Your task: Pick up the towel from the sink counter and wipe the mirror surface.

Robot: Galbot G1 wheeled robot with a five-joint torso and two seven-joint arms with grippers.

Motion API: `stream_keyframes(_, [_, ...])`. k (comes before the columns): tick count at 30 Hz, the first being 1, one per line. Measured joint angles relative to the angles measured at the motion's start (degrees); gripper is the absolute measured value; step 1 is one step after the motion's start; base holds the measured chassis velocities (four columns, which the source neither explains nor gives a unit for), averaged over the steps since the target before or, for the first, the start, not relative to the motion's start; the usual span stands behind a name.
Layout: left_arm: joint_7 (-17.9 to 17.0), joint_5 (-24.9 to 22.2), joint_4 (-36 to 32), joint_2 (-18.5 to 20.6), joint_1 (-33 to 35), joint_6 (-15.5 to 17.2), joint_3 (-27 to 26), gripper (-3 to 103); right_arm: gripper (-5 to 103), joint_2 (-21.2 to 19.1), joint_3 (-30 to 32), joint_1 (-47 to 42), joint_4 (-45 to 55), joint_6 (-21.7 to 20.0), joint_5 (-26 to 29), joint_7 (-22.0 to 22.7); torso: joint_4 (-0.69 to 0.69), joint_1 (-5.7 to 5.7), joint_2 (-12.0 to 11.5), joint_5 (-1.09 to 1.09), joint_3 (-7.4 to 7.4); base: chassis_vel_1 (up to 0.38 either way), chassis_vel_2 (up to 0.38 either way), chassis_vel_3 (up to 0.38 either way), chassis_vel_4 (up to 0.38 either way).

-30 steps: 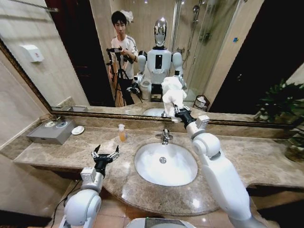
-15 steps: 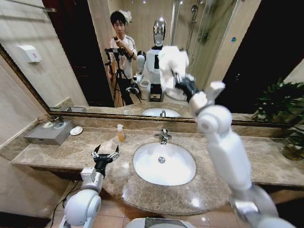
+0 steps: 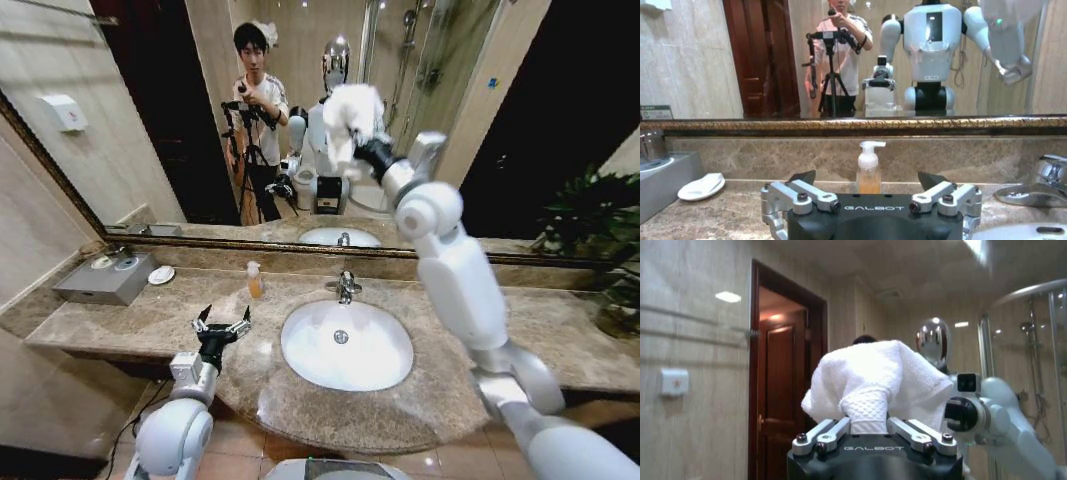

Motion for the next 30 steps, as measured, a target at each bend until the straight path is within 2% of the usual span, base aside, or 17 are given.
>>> stream_keyframes(6, [0.0, 0.0, 0.0, 0.0, 0.0, 0.0, 0.0, 100, 10, 0.1, -0.1, -0.1, 0.0, 0.3, -0.9, 0.0, -0.02, -0.01, 0.0, 0.01, 0.0, 0.0, 0.0, 0.0, 0.0])
stream_keyframes(8, [0.0, 0.0, 0.0, 0.0, 0.0, 0.0, 0.0, 100, 10, -0.2, 0.2, 3.4, -0.2, 0.1, 0.3, 1.2, 0.02, 0.0, 0.0, -0.01, 0.0, 0.0, 0.0, 0.0, 0.0])
stream_keyframes(17, [0.0, 0.0, 0.0, 0.0, 0.0, 0.0, 0.0, 100, 10, -1.2, 1.5, 13.0, -2.2, -1.0, 4.6, 3.7, 0.0, 0.0, 0.0, -0.02, -0.01, 0.0, 0.0, 0.0, 0.0])
stream_keyframes(20, [0.0, 0.0, 0.0, 0.0, 0.0, 0.0, 0.0, 100, 10, -1.3, 1.2, 12.4, -2.3, -0.9, 4.5, 3.6, 0.0, 0.0, 0.0, -0.01, -0.01, 0.0, 0.0, 0.0, 0.0])
stream_keyframes(30, [0.0, 0.0, 0.0, 0.0, 0.0, 0.0, 0.0, 100, 10, -0.8, 0.6, -1.3, 0.2, 0.7, -1.0, 0.9, -0.01, 0.0, 0.0, 0.01, 0.0, 0.0, 0.0, 0.0, 0.0])
